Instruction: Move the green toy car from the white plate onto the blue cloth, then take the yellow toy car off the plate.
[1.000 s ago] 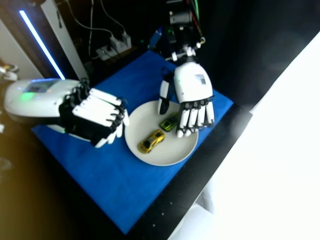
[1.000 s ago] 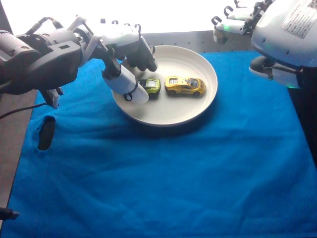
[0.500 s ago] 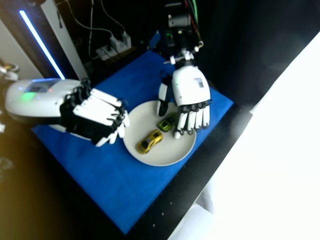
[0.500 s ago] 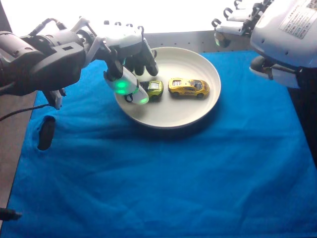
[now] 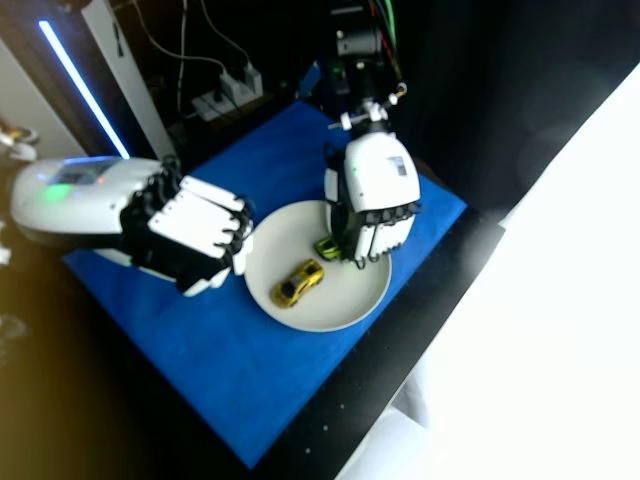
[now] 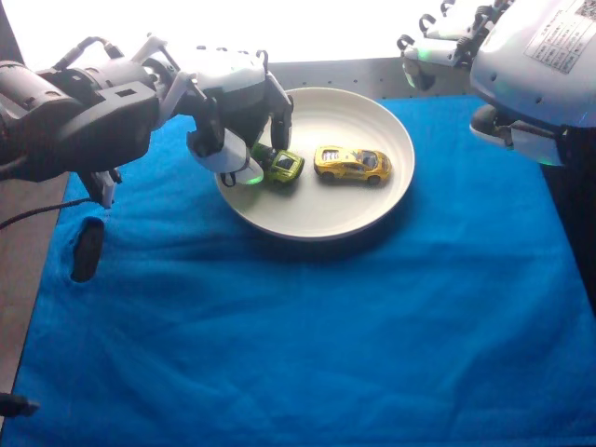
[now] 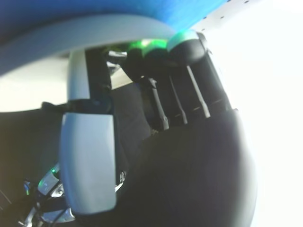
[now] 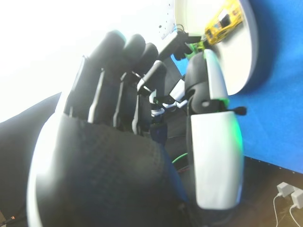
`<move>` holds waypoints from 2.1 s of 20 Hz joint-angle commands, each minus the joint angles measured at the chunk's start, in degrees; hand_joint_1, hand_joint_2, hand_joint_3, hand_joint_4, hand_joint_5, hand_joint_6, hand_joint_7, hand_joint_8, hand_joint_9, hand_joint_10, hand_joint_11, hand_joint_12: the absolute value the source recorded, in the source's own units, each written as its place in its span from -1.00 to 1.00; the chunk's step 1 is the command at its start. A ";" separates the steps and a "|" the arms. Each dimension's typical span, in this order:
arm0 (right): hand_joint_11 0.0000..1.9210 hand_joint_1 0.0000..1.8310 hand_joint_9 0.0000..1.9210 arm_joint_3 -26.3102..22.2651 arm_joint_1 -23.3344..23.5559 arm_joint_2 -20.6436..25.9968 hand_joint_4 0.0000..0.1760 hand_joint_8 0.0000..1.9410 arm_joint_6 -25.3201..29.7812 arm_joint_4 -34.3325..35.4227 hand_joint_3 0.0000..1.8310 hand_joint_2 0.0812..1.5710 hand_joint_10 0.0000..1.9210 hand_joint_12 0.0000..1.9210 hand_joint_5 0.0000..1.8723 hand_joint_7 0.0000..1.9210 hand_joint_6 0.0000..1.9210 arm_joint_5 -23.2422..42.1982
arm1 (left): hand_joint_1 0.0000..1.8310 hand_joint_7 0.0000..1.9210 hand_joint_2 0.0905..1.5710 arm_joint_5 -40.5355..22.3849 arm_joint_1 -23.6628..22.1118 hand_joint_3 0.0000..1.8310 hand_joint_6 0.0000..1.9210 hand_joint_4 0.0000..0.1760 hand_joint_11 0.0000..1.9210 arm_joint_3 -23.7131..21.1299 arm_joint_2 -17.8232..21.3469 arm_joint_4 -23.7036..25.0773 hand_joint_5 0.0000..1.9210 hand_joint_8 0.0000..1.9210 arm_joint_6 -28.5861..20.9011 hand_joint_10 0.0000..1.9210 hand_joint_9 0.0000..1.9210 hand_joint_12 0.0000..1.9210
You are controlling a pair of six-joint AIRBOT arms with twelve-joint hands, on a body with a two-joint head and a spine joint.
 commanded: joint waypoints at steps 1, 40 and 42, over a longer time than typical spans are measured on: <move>-0.48 0.32 -0.48 0.22 0.75 -0.18 -1.00 0.14 -0.44 -0.02 -1.00 0.38 0.51 0.97 -0.61 -0.50 0.19 7.19 | 0.34 -0.15 0.50 -5.53 -0.19 -1.00 0.01 -1.00 -0.31 0.28 -0.17 -0.20 -0.11 0.58 0.04 0.70 -0.25 0.99; -0.58 0.26 -0.40 -0.07 -0.42 0.24 -1.00 -0.17 -0.42 1.99 -1.00 0.41 0.17 0.74 -0.45 -0.30 -0.19 7.20 | 0.10 -0.25 0.45 -28.37 16.07 -1.00 0.21 0.71 -0.79 -38.73 32.54 10.83 -0.10 0.09 -3.72 0.37 -0.53 0.90; -0.58 0.30 -0.39 -0.07 -0.42 0.27 -1.00 -0.21 -0.42 2.08 -1.00 0.40 0.12 0.71 -0.42 -0.30 -0.20 7.20 | -0.25 -0.39 0.23 -28.39 16.09 -1.00 -0.42 0.80 -0.98 -38.73 32.62 10.83 -0.36 -0.47 -3.74 -0.01 -0.64 0.72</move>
